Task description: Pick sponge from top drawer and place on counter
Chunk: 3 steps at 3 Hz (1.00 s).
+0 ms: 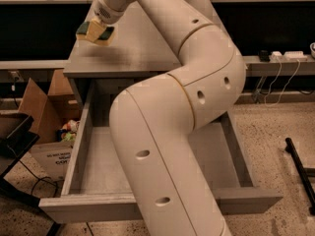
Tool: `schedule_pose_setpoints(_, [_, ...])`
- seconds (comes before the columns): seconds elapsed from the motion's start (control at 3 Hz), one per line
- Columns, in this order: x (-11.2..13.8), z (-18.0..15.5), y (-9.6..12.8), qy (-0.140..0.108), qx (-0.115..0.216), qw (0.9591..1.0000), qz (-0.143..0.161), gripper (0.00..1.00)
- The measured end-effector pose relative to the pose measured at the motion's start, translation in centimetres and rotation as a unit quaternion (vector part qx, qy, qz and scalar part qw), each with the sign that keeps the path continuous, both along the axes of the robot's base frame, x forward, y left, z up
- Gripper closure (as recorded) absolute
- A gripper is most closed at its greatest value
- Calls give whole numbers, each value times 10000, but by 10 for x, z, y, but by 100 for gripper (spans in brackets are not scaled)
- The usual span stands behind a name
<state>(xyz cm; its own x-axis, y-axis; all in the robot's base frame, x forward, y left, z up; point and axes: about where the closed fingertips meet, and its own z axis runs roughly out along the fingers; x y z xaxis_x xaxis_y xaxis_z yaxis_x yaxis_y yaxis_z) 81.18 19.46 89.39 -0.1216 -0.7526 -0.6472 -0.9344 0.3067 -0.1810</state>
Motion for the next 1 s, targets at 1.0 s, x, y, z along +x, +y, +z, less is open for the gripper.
schedule_pose_setpoints(1.0, [-23, 74, -14, -479, 184, 9987, 29, 0])
